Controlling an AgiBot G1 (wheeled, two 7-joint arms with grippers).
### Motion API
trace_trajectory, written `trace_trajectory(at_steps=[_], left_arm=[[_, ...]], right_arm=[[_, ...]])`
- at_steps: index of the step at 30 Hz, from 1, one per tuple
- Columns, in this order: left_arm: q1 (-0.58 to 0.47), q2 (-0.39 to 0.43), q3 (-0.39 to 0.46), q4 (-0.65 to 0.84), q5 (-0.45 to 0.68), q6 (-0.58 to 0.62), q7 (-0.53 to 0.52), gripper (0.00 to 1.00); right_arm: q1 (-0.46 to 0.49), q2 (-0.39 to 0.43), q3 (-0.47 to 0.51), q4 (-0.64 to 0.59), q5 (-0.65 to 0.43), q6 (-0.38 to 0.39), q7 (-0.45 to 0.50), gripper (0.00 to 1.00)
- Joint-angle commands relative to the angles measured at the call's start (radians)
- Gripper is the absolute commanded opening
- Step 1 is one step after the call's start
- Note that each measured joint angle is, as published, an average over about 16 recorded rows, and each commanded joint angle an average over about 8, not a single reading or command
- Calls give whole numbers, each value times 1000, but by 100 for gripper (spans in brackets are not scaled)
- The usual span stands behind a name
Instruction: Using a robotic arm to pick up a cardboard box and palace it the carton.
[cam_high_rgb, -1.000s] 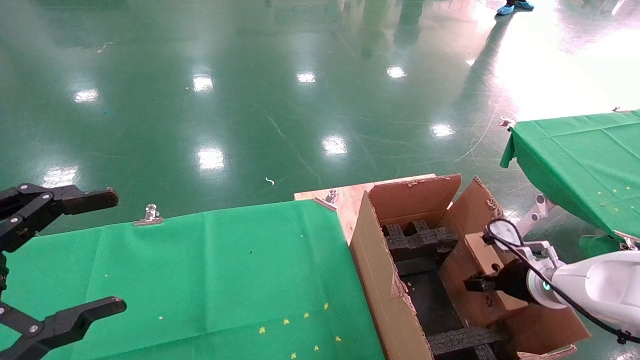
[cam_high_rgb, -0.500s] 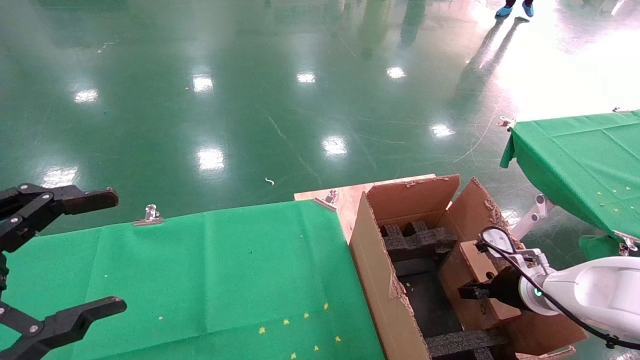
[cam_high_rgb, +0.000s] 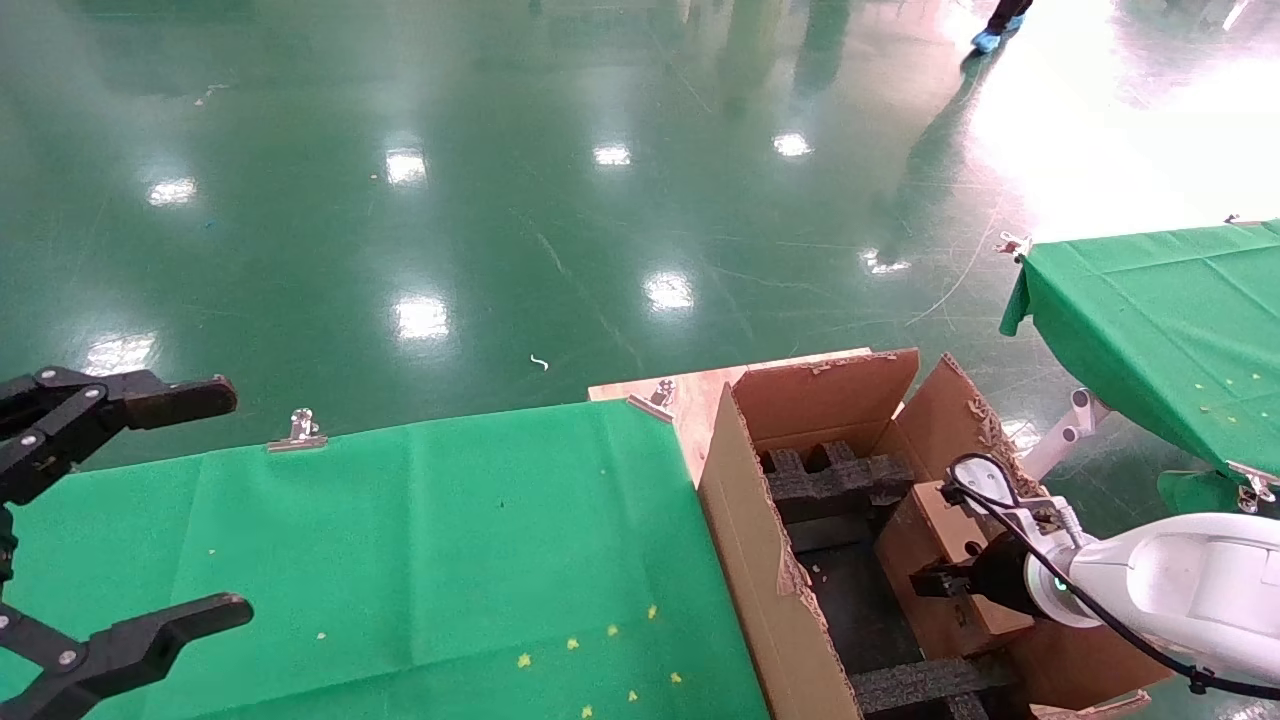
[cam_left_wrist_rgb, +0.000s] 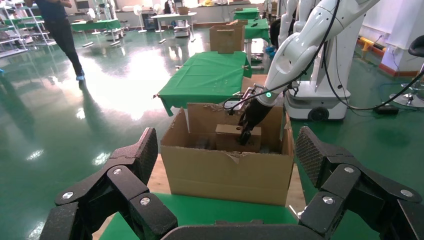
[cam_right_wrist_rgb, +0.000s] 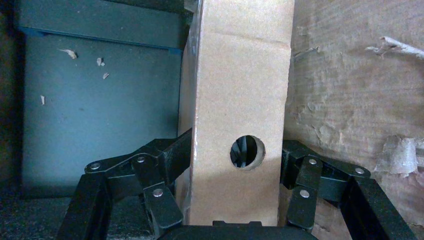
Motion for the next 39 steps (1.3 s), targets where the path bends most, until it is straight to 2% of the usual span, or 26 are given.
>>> trace_trajectory(at_steps=[1, 25, 33, 39], left_arm=[[0, 0, 0, 0, 0, 0, 0, 100], [0, 0, 0, 0, 0, 0, 0, 100], [0, 0, 0, 0, 0, 0, 0, 100], [0, 0, 0, 0, 0, 0, 0, 100]], right_arm=[[0, 0, 0, 0, 0, 0, 0, 100], [50, 21, 25, 16, -26, 3, -3, 100], [143, 47, 72, 47, -32, 32, -20, 100], [234, 53, 95, 64, 34, 119, -83, 100]])
